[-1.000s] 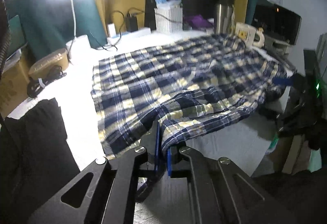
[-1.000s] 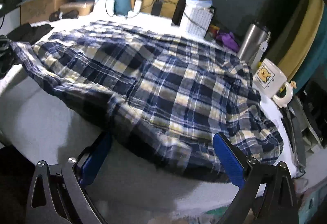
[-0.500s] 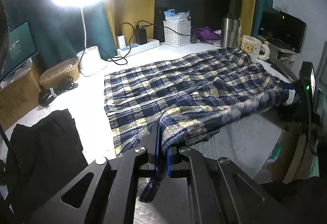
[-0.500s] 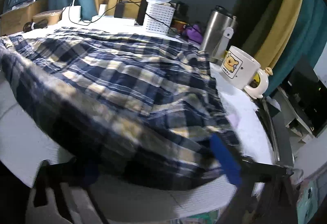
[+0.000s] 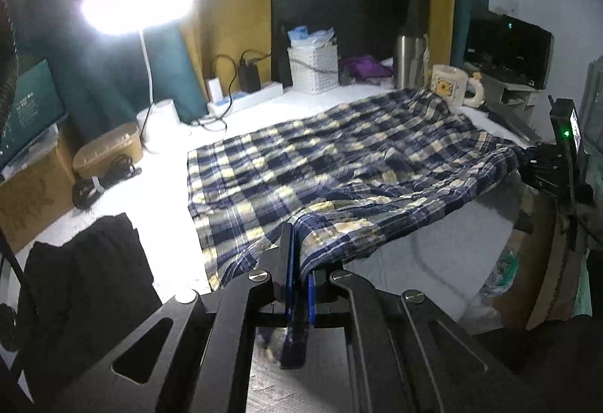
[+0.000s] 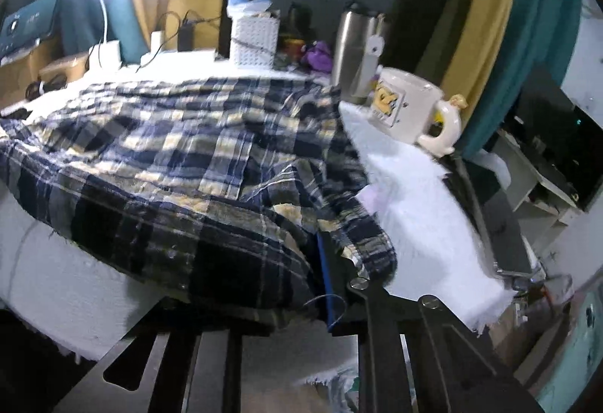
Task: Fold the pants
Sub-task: 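Close the left gripper on the pants edge while the right gripper grasps beside it, then lift the pants edge with both grippers and fold it over the other half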
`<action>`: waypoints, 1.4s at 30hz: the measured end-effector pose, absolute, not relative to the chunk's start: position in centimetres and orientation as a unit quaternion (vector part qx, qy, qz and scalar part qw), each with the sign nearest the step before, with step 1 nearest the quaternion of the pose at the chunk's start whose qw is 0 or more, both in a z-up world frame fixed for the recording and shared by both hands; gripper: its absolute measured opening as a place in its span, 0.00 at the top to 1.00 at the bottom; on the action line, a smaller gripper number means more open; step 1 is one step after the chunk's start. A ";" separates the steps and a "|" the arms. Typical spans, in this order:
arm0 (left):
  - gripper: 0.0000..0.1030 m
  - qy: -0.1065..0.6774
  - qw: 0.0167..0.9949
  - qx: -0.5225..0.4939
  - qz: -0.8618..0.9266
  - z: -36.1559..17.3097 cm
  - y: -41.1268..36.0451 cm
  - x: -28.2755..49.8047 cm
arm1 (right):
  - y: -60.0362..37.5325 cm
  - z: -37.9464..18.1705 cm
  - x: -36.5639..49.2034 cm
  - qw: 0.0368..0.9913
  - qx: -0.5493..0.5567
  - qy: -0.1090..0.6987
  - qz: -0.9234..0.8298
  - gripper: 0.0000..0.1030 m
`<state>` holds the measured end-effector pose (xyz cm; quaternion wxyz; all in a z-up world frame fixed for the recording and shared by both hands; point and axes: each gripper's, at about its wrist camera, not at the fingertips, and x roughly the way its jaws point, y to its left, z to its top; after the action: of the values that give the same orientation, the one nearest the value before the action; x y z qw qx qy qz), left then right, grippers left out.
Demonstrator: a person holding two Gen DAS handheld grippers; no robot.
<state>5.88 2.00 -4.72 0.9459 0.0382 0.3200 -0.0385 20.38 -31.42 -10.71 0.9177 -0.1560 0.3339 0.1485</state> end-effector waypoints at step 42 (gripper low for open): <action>0.96 0.146 0.978 0.134 -0.063 7.3 -2.7 -3.3 | -37.3 0.2 12.1 0.970 -0.086 0.203 0.106 0.83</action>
<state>-3.29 -2.75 7.25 0.9782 0.1336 0.1459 -0.0629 12.11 -37.31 0.21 0.9696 -0.0860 0.2032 0.1058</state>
